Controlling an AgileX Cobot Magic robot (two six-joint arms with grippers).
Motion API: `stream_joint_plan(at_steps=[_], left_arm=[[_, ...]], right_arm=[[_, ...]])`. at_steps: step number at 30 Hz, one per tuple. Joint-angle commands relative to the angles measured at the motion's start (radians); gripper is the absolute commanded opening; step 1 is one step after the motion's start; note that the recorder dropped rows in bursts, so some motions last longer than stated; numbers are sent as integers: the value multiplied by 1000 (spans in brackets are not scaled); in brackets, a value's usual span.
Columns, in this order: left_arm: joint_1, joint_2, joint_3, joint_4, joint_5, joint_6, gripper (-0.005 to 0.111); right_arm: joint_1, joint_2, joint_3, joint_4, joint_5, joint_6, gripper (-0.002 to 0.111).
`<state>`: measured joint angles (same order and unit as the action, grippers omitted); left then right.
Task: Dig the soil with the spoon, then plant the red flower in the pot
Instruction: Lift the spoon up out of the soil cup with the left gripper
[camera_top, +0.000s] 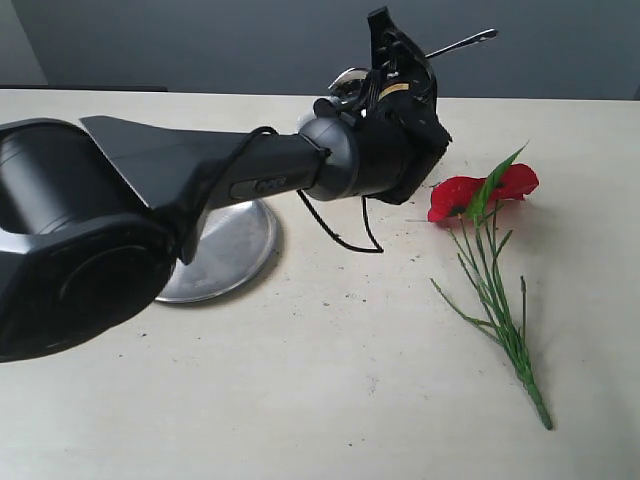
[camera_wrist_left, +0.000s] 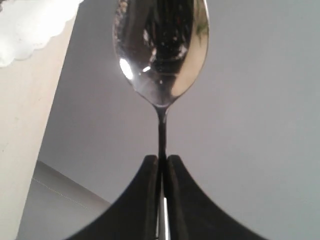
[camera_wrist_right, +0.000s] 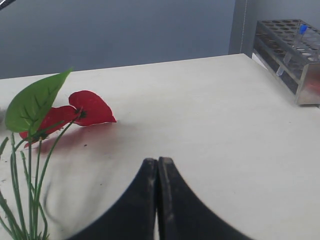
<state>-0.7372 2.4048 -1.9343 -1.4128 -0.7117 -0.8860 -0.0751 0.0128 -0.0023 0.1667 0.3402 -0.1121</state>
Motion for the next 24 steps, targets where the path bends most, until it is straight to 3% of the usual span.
stream_joint_plan(at_steps=[1, 12, 24], left_arm=[[0, -67, 0, -101, 11, 202, 0], [0, -118, 0, -255, 40, 657, 0], [0, -126, 0, -252, 200, 709, 0]], right_arm=[[-4, -4, 2, 1, -5, -1, -1], [-4, -4, 2, 1, -5, -1, -1], [-4, -4, 2, 1, -5, -1, -1]])
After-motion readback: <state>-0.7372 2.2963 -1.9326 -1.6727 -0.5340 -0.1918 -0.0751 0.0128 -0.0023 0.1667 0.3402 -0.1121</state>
